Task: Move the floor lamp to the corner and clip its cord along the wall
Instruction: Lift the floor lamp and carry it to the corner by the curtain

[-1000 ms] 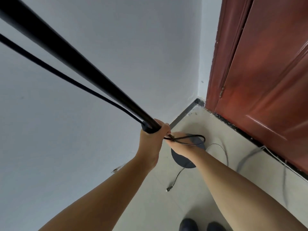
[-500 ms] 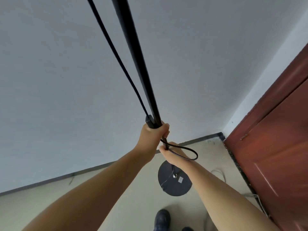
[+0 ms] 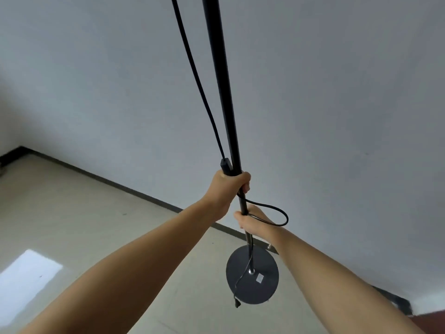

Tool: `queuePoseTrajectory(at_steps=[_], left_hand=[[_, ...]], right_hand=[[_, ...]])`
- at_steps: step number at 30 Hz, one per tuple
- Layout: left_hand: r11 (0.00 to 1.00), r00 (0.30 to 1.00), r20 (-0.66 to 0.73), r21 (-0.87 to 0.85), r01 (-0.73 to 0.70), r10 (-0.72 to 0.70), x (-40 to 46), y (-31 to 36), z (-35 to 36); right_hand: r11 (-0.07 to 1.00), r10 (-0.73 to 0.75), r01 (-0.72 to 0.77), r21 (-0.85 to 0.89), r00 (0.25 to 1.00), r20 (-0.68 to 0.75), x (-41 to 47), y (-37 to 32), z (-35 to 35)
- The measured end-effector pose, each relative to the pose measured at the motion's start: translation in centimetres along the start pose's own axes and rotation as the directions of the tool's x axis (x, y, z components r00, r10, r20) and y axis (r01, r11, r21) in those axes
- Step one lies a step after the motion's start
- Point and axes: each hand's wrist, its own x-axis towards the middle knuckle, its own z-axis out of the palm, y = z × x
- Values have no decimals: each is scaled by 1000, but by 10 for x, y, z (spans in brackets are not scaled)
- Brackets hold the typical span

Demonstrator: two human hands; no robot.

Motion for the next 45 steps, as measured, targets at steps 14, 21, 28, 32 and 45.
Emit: queuePoseTrajectory(at_steps=[14, 21, 28, 32, 45], left_hand=[[998, 881, -470, -20, -61, 45, -24, 63, -387], [997, 744, -667, -8, -75, 50, -1, 90, -586], [999, 611, -791, 7, -52, 37, 30, 125, -778], [998, 551, -833, 10, -64, 44, 45, 138, -887], [999, 583, -811, 18, -49, 44, 137, 176, -1243]], right_hand=[[944, -245, 298, -143, 921, 301, 107, -301, 267], [872, -336, 462, -160, 803, 491, 195, -453, 405], [804, -351, 577, -146, 657, 667, 275, -609, 529], [756, -370, 640, -137, 591, 717, 318, -691, 602], [771, -367, 620, -143, 616, 697, 488, -930, 817]])
